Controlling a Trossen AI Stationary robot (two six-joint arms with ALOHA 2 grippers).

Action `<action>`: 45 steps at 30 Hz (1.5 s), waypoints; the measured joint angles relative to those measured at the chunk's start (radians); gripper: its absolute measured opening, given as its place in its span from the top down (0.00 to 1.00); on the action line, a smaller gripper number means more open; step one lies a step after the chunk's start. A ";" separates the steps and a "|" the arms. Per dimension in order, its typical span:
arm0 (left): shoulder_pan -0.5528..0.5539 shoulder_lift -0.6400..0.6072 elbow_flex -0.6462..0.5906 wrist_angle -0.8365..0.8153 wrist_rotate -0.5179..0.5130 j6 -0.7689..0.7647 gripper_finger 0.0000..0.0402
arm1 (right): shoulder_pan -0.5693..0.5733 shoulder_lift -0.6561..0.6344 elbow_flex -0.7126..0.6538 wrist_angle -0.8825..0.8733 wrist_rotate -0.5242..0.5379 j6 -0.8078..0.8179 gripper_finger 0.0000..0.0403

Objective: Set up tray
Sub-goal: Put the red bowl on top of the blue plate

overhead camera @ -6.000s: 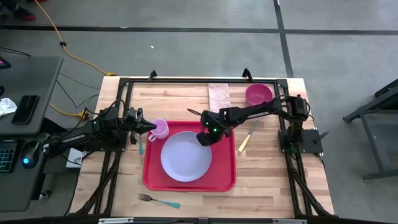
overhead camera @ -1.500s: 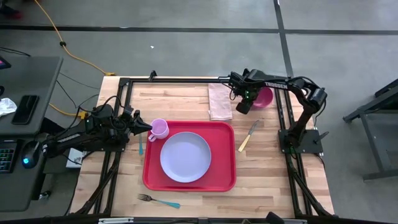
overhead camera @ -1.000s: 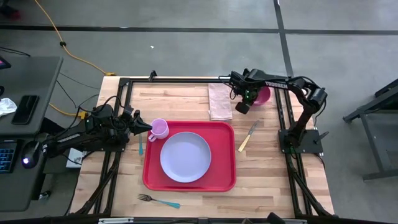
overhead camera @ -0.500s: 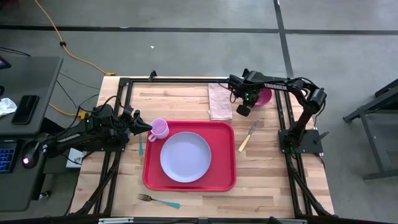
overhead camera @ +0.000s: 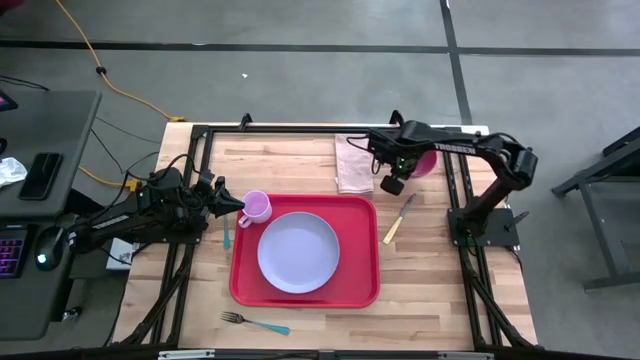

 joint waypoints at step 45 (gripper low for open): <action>0.000 0.000 0.000 -0.057 0.000 -0.001 0.86 | 0.415 -0.100 0.474 -0.007 -0.062 0.238 1.00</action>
